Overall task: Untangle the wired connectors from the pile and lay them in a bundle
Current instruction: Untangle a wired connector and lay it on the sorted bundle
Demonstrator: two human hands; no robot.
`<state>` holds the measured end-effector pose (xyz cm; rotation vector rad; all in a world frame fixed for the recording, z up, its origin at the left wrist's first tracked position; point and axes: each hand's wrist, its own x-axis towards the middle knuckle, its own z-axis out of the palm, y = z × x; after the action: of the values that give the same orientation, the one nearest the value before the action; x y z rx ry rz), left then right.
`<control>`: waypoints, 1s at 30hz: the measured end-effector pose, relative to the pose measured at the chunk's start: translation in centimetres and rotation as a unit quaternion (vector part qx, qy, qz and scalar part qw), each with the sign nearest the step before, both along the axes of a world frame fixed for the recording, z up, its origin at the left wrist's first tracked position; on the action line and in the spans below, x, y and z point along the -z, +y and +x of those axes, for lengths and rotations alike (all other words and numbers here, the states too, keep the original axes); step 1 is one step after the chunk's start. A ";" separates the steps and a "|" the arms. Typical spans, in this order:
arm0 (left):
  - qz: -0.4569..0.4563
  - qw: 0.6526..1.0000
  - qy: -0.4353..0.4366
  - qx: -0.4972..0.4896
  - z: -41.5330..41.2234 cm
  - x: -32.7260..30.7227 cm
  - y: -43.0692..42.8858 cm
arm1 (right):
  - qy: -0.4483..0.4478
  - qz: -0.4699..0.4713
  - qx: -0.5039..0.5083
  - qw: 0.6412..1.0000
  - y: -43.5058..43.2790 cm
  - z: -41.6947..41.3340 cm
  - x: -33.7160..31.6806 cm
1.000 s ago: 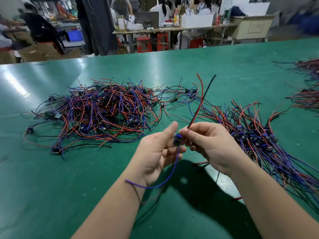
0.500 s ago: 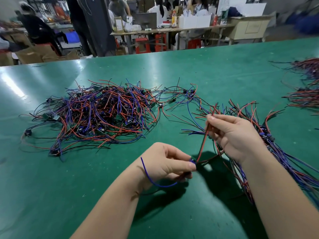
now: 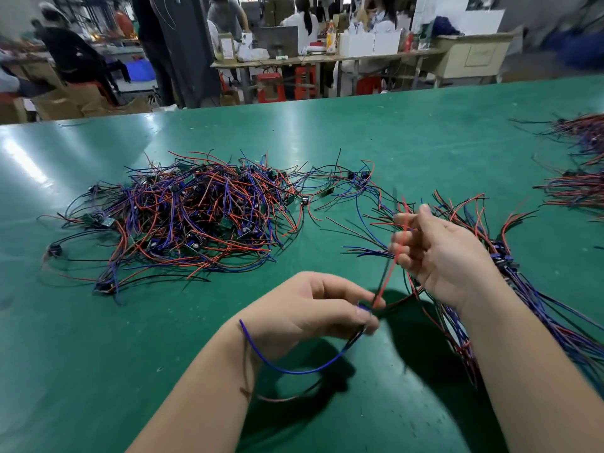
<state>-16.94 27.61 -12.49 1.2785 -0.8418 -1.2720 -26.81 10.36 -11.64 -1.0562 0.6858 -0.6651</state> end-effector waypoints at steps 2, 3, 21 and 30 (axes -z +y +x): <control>-0.056 0.997 0.033 -0.035 0.2 -0.2 -0.2 | 0.020 0.007 -0.045 0.999 0.2 0.2 0.2; -0.083 0.992 0.072 -0.061 0.2 -0.3 -0.3 | 0.032 0.000 -0.071 0.997 0.3 0.2 0.4; -0.197 0.914 -0.096 -0.342 -1.3 1.5 -2.2 | -0.074 0.015 -0.158 0.985 3.2 1.5 0.5; -0.173 0.953 -0.018 -0.248 -0.8 0.9 -1.5 | -0.065 -0.010 -0.199 0.978 2.3 0.6 0.0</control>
<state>-17.76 26.11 -13.37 1.1349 -0.6732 -0.6690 -26.16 12.65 -11.68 -1.1170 0.3392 -0.3891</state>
